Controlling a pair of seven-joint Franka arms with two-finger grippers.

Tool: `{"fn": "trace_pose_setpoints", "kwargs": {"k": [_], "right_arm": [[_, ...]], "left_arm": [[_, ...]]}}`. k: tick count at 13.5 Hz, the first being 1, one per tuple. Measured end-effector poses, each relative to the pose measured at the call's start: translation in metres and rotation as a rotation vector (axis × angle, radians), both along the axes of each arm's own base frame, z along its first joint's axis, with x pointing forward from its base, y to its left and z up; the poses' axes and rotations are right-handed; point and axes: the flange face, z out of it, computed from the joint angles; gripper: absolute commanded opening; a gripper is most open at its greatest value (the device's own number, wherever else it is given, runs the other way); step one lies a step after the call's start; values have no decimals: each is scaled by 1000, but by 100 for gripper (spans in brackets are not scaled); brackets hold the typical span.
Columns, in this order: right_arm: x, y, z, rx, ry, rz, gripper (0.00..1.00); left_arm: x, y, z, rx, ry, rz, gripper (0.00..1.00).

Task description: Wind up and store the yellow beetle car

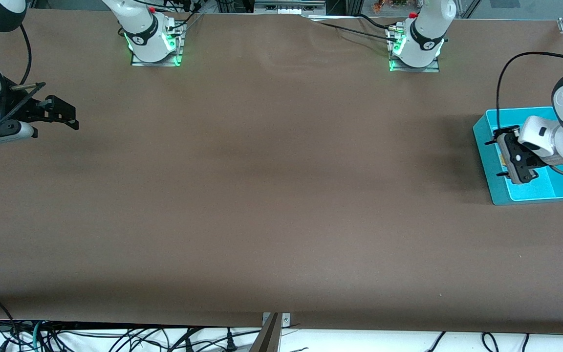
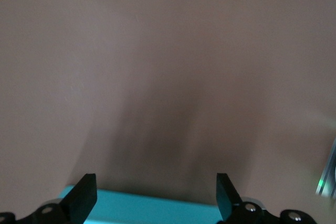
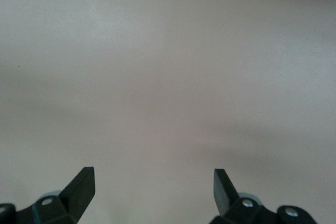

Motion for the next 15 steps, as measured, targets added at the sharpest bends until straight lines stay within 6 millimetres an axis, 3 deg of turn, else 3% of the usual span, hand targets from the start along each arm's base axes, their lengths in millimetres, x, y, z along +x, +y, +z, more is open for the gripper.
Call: {"fn": "trace_pose_setpoints", "kwargs": {"k": [5, 12, 15], "right_arm": [[0, 0, 0, 0, 0, 0, 100], [0, 0, 0, 0, 0, 0, 100], [0, 0, 0, 0, 0, 0, 100]], "left_arm": [[20, -99, 97, 58, -65, 347, 100], [6, -140, 156, 149, -26, 964, 100], [1, -136, 164, 196, 11, 1120, 100]]}}
